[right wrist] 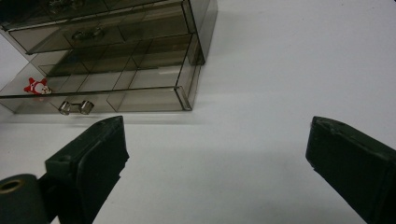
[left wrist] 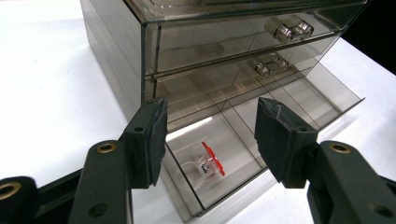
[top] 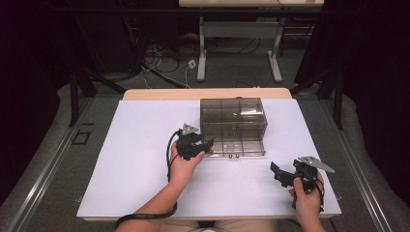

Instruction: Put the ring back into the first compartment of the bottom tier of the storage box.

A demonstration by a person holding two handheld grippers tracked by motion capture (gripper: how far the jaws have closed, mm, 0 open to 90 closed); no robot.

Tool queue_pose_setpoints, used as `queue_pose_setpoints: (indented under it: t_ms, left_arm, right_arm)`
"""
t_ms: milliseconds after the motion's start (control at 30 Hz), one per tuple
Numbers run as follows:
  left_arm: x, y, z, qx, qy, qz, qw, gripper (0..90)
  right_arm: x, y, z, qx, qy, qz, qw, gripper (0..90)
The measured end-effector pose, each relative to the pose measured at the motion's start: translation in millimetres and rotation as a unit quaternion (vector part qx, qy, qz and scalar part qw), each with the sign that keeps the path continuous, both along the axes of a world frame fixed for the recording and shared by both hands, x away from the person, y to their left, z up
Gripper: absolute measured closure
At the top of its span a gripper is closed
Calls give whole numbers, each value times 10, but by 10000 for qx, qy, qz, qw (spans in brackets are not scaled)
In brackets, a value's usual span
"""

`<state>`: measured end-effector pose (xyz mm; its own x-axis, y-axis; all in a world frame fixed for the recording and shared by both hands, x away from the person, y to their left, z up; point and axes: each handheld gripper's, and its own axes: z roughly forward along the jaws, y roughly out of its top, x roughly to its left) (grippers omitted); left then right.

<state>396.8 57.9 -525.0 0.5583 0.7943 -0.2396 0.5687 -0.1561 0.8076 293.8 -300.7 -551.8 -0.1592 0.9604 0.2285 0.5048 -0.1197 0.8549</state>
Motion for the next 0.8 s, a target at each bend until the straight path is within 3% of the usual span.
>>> queue_pose_setpoints:
  t_ms: [167, 400, 533, 800]
  left_arm:
    - [-41, 12, 37, 227, -241, 24, 9994, 387]
    - [-98, 73, 113, 262, -304, -21, 9992, 333]
    - [-135, 115, 178, 237, -394, 9, 9989, 323]
    - [-229, 145, 285, 439, -600, -108, 9972, 323]
  right_arm:
    - [-15, -8, 11, -25, 110, 6, 9999, 50]
    - [-9, 8, 2, 17, 24, -12, 10000, 52]
    - [-13, 2, 7, 14, 134, 9, 9999, 54]
    - [-13, -2, 3, 7, 116, -13, 9999, 55]
